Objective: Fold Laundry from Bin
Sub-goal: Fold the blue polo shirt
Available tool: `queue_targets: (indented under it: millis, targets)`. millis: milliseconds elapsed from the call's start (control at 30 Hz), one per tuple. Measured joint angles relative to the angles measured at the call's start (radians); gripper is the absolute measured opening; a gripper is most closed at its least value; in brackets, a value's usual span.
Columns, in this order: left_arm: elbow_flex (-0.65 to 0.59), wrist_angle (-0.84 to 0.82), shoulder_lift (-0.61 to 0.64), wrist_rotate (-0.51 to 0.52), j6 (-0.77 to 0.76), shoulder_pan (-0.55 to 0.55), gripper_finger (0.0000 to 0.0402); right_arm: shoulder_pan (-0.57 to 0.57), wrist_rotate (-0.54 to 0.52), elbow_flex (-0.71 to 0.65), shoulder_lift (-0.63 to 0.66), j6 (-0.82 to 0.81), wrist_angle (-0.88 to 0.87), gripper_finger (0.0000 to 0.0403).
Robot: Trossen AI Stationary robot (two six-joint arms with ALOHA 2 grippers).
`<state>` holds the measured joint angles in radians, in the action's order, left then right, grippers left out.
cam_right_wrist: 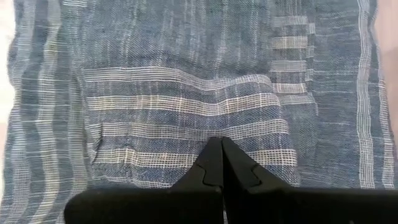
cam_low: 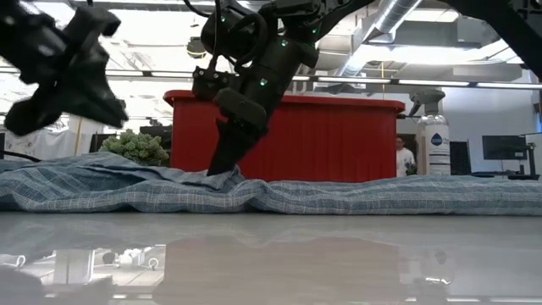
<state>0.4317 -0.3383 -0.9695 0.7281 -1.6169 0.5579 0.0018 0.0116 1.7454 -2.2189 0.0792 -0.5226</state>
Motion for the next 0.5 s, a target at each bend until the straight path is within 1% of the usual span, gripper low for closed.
queue_targets:
  millis: [67, 167, 267, 400, 500]
  targets:
    - [-0.032, 0.025, -0.020, -0.040, -0.014, -0.006, 0.0041, -0.005, 0.000, 0.000, 0.000, 0.000, 0.000, 0.0016]
    - [-0.070, 0.050, -0.048, -0.063, -0.046, -0.008, 0.0041, -0.005, 0.000, 0.000, 0.000, 0.000, -0.002, 0.0016]
    - [-0.086, 0.026, -0.088, -0.081, -0.093, -0.008, 0.0041, -0.005, 0.000, 0.000, 0.000, 0.000, -0.017, 0.0016]
    - [-0.111, -0.014, -0.136, -0.102, -0.175, -0.008, 0.0041, -0.003, -0.004, 0.000, 0.000, -0.001, -0.090, 0.0016]
    - [-0.139, 0.005, -0.163, -0.113, -0.238, -0.008, 0.0041, 0.005, -0.009, 0.000, 0.000, 0.000, -0.158, 0.0017]
